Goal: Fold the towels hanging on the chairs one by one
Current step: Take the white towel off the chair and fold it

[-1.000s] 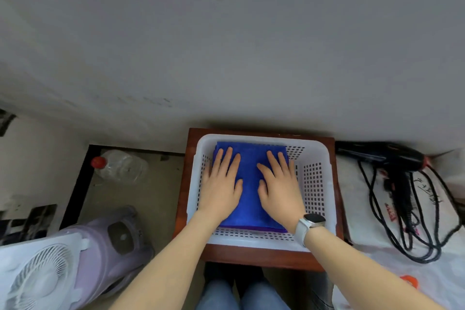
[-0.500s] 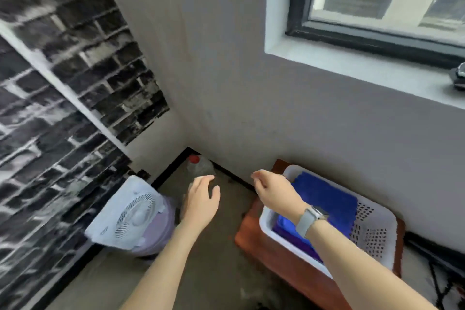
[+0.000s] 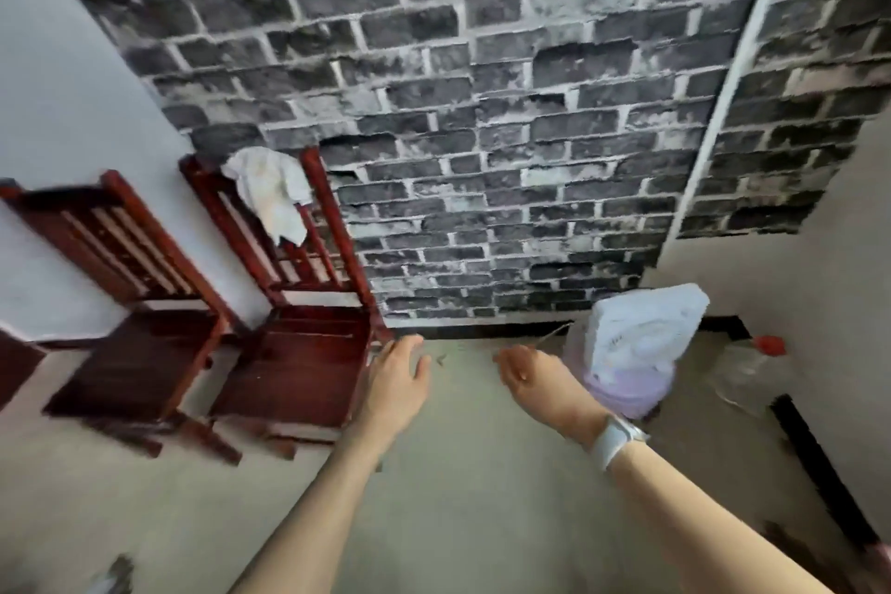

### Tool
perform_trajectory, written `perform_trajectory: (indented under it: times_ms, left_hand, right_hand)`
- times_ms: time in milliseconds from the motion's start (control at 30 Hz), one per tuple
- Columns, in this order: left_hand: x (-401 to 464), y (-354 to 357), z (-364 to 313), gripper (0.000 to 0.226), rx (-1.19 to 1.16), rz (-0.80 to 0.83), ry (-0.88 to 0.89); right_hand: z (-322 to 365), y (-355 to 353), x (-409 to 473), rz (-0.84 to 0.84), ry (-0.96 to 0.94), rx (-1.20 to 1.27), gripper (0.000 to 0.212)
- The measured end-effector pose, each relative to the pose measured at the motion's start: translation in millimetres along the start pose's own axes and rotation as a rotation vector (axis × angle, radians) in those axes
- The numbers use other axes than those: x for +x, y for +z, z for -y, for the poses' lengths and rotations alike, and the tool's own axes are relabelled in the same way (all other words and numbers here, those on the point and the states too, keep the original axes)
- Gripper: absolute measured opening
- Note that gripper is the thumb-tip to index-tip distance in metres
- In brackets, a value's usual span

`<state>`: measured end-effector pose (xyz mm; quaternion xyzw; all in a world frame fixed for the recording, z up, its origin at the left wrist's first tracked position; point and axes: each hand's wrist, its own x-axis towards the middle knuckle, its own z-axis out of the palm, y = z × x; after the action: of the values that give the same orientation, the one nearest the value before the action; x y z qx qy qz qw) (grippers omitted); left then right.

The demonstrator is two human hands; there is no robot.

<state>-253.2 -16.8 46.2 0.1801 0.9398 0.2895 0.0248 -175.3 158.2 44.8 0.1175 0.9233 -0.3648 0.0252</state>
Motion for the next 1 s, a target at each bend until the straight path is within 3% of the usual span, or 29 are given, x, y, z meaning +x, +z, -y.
perform_trajectory:
  times_ms: [267, 500, 633, 1000]
  left_hand:
    - [-25.2, -108.6, 151.1, 0.030, -0.058, -0.252, -0.324]
    - [50.9, -154.8, 232.2, 0.034, -0.077, -0.297, -0.441]
    - [142.6, -182.9, 263.5, 0.032, -0.086, -0.311, -0.391]
    - [350.3, -221.8, 316.2, 0.031, -0.119, -0.230, -0.185]
  right_hand:
    - [155.1, 112.4, 75.1, 0.311, -0.280, -0.127, 0.025]
    - [222.8, 167.1, 181.1, 0.378, -0.380, -0.056, 0.026]
    - [252.5, 177.6, 273.5, 0.276, -0.399, -0.015, 0.027]
    - [297.9, 163.2, 489.9, -0.148, -0.202, -0.102, 0.031]
